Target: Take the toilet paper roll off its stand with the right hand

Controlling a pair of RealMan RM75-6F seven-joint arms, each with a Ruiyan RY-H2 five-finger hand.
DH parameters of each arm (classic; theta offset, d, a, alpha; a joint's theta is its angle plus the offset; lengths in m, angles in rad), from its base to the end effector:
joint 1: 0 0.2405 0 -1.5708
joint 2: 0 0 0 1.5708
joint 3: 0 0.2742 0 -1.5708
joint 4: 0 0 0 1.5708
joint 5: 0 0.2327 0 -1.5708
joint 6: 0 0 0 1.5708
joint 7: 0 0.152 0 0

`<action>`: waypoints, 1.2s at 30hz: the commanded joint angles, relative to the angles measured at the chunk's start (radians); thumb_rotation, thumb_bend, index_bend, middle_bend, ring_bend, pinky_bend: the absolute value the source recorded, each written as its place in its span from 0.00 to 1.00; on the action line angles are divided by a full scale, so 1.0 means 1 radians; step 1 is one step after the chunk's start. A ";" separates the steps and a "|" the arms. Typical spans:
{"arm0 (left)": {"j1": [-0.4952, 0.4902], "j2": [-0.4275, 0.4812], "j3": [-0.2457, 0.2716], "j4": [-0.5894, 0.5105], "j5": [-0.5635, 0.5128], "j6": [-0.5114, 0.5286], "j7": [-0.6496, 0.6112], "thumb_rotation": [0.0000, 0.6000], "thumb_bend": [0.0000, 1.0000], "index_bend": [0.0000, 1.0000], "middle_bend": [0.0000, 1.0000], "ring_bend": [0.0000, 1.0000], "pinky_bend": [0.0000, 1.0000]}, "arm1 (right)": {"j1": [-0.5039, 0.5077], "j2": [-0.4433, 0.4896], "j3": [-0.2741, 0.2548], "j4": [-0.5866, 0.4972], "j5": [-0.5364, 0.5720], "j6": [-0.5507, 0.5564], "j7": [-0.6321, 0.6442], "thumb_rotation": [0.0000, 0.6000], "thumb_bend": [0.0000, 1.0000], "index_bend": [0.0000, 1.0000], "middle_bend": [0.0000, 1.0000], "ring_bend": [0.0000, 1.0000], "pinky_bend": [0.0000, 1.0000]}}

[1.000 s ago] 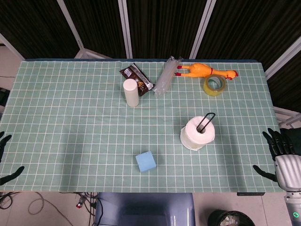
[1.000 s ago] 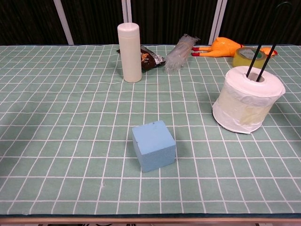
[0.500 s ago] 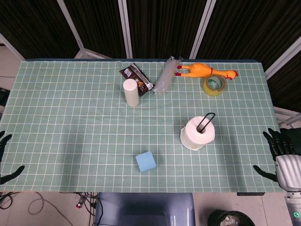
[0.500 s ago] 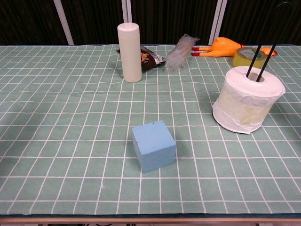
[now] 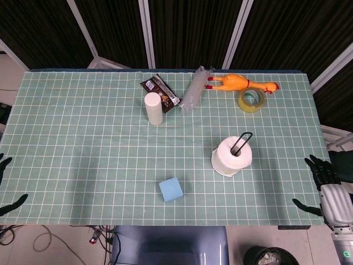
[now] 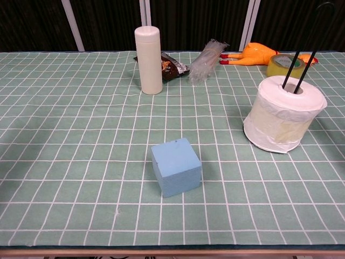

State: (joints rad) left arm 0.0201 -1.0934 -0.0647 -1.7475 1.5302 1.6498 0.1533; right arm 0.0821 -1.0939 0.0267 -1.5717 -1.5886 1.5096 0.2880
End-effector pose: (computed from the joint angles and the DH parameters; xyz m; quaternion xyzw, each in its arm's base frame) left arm -0.3133 0.1589 0.1666 -0.5539 -0.3479 -0.3987 0.6429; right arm -0.3360 -0.1863 0.1537 0.5738 -0.4361 0.4634 0.5156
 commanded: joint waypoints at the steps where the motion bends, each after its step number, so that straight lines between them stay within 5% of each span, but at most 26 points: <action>1: 0.001 -0.001 0.001 -0.002 0.002 0.003 0.001 1.00 0.05 0.15 0.04 0.00 0.00 | 0.038 0.042 -0.033 -0.078 0.022 -0.124 0.171 1.00 0.00 0.00 0.00 0.00 0.00; 13: 0.004 0.000 -0.001 -0.005 -0.003 0.005 0.001 1.00 0.05 0.15 0.04 0.00 0.00 | 0.153 -0.150 0.046 -0.004 0.180 -0.344 0.476 1.00 0.00 0.00 0.00 0.00 0.00; 18: 0.003 0.000 -0.002 -0.005 -0.006 0.003 0.003 1.00 0.05 0.15 0.04 0.00 0.00 | 0.164 -0.285 0.080 0.087 0.239 -0.341 0.413 1.00 0.00 0.00 0.00 0.00 0.00; 36: 0.001 -0.009 -0.002 0.000 -0.005 0.002 0.025 1.00 0.05 0.15 0.04 0.00 0.00 | 0.226 -0.475 0.170 0.206 0.363 -0.441 0.398 1.00 0.00 0.00 0.00 0.00 0.00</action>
State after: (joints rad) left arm 0.0211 -1.1026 -0.0670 -1.7476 1.5253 1.6513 0.1785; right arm 0.3014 -1.5615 0.1903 -1.3724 -1.2329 1.0758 0.6919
